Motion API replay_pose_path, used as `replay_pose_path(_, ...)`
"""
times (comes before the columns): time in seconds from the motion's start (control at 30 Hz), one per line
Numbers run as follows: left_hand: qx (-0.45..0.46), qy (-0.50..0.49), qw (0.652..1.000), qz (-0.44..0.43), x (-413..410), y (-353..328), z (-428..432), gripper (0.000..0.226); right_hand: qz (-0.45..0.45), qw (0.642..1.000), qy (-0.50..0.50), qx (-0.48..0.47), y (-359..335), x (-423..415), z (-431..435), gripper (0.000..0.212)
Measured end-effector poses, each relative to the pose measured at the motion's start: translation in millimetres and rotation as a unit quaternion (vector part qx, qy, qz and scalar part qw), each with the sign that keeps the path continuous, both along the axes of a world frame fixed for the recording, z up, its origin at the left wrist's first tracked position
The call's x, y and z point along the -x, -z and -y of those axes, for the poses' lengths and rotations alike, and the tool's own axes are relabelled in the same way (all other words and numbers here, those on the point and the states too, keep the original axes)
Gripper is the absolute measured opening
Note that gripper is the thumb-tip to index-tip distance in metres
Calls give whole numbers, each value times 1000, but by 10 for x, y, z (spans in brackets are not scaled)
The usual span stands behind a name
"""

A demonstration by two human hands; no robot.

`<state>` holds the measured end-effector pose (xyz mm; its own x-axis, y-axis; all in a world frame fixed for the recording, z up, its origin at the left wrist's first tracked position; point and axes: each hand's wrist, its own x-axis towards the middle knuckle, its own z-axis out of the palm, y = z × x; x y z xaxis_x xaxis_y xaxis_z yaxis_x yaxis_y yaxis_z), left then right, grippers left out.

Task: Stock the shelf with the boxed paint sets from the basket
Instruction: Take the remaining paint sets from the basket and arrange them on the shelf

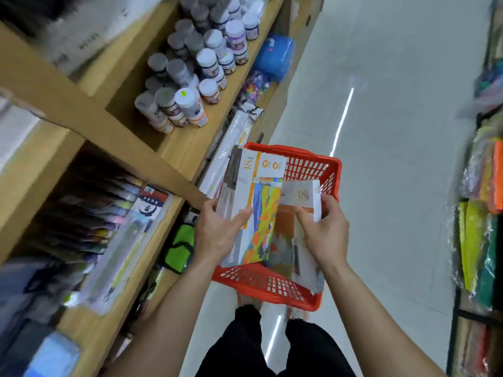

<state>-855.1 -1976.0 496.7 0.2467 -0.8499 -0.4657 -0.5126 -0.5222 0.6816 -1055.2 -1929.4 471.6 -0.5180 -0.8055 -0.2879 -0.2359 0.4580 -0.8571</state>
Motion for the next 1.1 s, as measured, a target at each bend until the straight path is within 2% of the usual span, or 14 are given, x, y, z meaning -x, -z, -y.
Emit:
replay_pose_path(0.2, 74, -95, 992, -20, -170, -679, -406, 67, 21, 992, -77, 93, -709, 25, 24, 27)
replay_pose_path(0.33, 120, -153, 980, -30, -366, -1153, -721, 72, 37, 981, -122, 149, -1202, -8, 15, 28)
replay_pose_path(0.5, 190, -223, 956, -2, -746, -1838, -1238, 60, 82, 951, -198, 224, -1805, -324, 32, 37)
replay_pose_path(0.57, 208, -258, 944, 11, -947, -2064, -1472, 64, 98, 932, -239, 256, -2017, -542, 23, 33)
replay_pose_path(0.7, 251, -328, 910, 15, -1383, -2388, -1949, 86, 132, 894, -303, 302, -2393, -1060, -35, 24)
replay_pose_path(0.8, 270, -383, 883, 4, -1720, -2574, -2298, 87, 165, 869, -340, 319, -2578, -1482, -137, 16)
replay_pose_path(0.9, 288, -435, 853, -15, -2088, -2659, -2656, 87, 185, 850, -372, 323, -2744, -1915, -276, 17)
replay_pose_path(1.0, 293, -480, 826, -30, -2510, -2707, -3016, 76, 199, 836, -405, 312, -2877, -2367, -455, 14)
replay_pose_path(1.1, 288, -502, 815, -33, -2942, -2765, -3305, 52, 218, 821, -430, 305, -2952, -2827, -664, 12)
